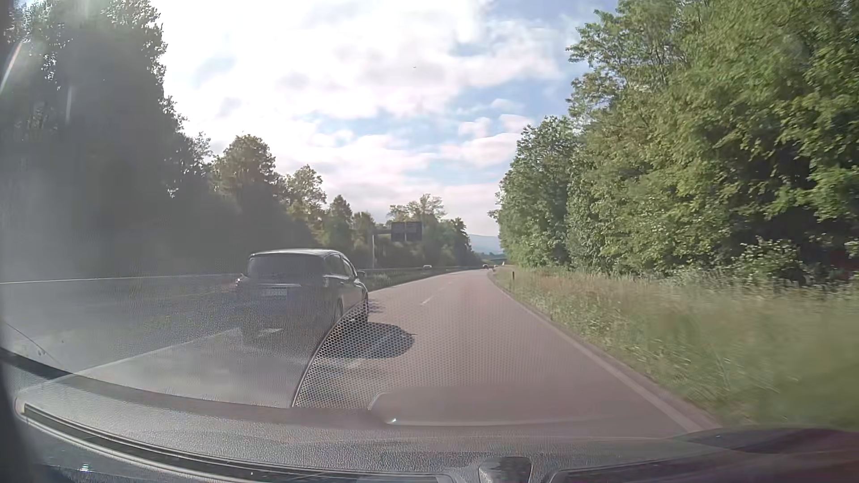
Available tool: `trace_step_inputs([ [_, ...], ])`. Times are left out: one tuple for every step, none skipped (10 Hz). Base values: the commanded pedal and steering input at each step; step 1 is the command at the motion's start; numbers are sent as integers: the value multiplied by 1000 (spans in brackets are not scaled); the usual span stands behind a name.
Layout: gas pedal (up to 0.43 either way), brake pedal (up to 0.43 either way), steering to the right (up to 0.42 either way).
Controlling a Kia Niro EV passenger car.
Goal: Follow the waypoints while adhering to traffic rules and regulations
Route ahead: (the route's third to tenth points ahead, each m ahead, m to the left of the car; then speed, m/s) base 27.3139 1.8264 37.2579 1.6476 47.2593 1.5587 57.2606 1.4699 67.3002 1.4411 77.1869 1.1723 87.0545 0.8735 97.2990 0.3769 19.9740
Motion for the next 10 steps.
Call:
trace_step_inputs([
  [150,0,2],
  [150,0,2],
  [150,0,2],
  [150,0,2],
  [150,0,2],
  [150,0,2],
  [157,0,2],
  [157,0,2],
  [157,0,2],
  [157,0,2],
])
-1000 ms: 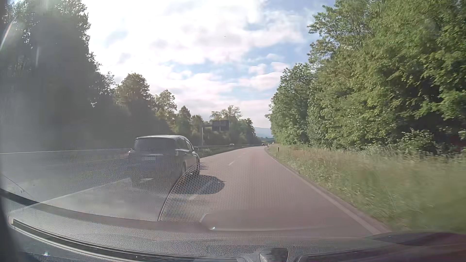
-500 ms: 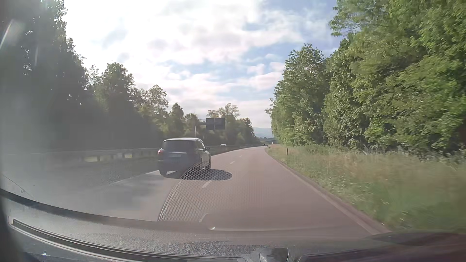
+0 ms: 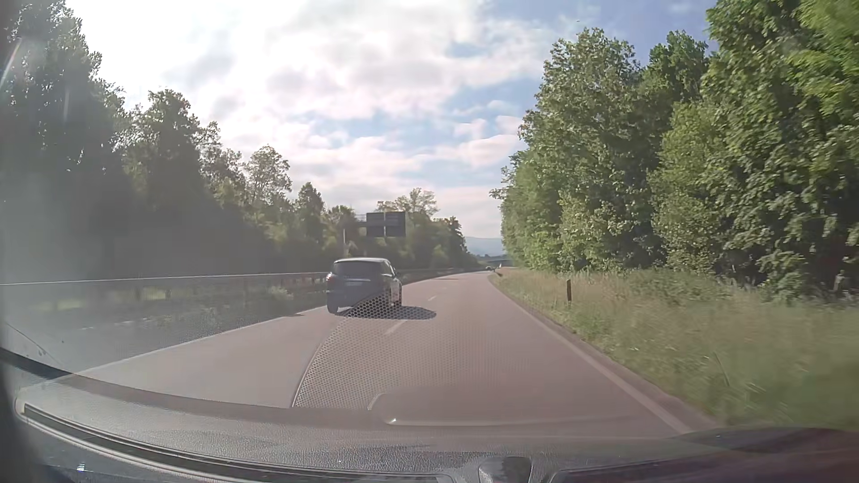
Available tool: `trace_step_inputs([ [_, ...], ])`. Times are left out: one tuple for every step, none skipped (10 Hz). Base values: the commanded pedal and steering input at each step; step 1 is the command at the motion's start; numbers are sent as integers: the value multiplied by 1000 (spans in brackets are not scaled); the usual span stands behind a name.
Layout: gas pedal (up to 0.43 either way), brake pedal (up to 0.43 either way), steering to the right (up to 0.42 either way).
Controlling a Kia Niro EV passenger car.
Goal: Follow the waypoints while adhering to traffic rules and regulations
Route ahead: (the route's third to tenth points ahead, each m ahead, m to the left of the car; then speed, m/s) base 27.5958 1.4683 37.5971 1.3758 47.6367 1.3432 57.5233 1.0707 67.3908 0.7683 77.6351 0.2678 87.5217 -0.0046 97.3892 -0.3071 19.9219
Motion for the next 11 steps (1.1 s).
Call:
trace_step_inputs([
  [157,0,2],
  [157,0,2],
  [157,0,2],
  [157,0,2],
  [157,0,2],
  [157,0,2],
  [157,0,2],
  [157,0,2],
  [157,0,2],
  [157,0,2],
  [157,0,2],
])
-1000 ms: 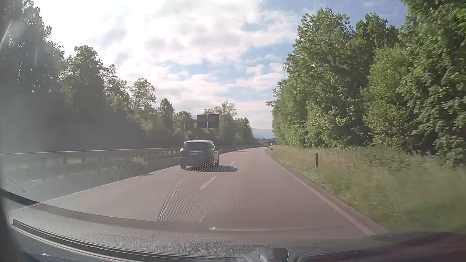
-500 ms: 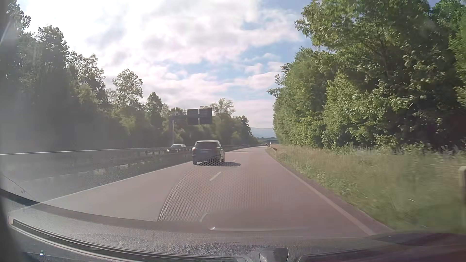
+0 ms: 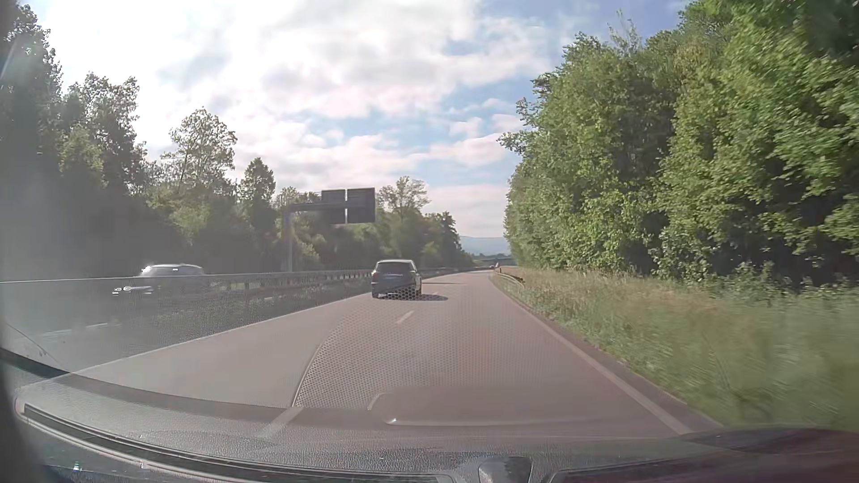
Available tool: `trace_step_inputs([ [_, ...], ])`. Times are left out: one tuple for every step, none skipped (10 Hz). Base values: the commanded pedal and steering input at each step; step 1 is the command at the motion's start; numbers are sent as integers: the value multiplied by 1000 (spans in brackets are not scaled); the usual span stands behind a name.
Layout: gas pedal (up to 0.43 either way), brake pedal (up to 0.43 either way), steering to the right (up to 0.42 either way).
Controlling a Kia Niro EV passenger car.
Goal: Follow the waypoints while adhering to traffic rules and regulations
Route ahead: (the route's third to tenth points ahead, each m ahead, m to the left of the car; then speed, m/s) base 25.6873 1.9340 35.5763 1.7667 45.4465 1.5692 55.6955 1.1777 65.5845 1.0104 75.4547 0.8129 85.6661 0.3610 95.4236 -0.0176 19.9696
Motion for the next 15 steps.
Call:
trace_step_inputs([
  [157,0,2],
  [157,0,2],
  [157,0,2],
  [169,0,2],
  [169,0,2],
  [169,0,2],
  [169,0,2],
  [169,0,2],
  [169,0,2],
  [169,0,2],
  [169,0,2],
  [169,0,2],
  [169,0,2],
  [169,0,2],
  [177,0,2],
])
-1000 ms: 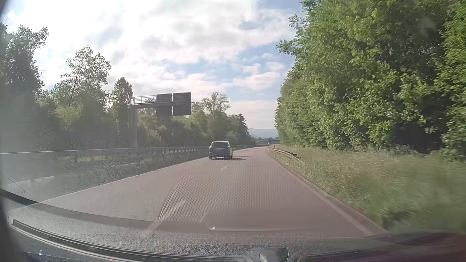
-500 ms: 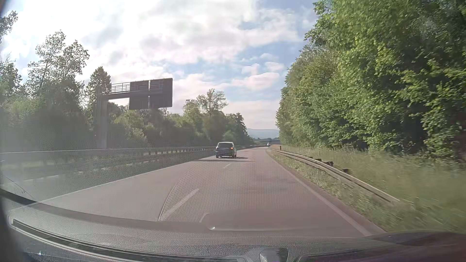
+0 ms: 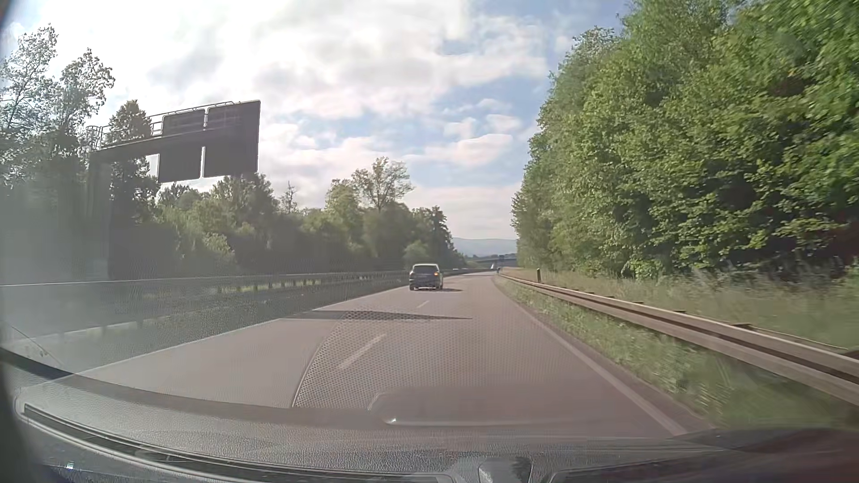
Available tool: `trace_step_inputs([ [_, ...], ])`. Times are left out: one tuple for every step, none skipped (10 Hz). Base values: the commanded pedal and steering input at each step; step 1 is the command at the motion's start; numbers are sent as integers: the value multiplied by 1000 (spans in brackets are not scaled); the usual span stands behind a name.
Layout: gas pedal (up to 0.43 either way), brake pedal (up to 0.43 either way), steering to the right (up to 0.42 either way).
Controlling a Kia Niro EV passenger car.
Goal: Follow the waypoints while adhering to traffic rules and regulations
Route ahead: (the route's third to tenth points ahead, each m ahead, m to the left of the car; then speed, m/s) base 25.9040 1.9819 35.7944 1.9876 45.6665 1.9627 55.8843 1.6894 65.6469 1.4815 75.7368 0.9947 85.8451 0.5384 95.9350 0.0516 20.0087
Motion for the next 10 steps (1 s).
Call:
trace_step_inputs([
  [177,0,2],
  [177,0,2],
  [177,0,2],
  [177,0,2],
  [177,0,1],
  [177,0,2],
  [177,0,1],
  [189,0,2],
  [189,0,1],
  [189,0,2],
])
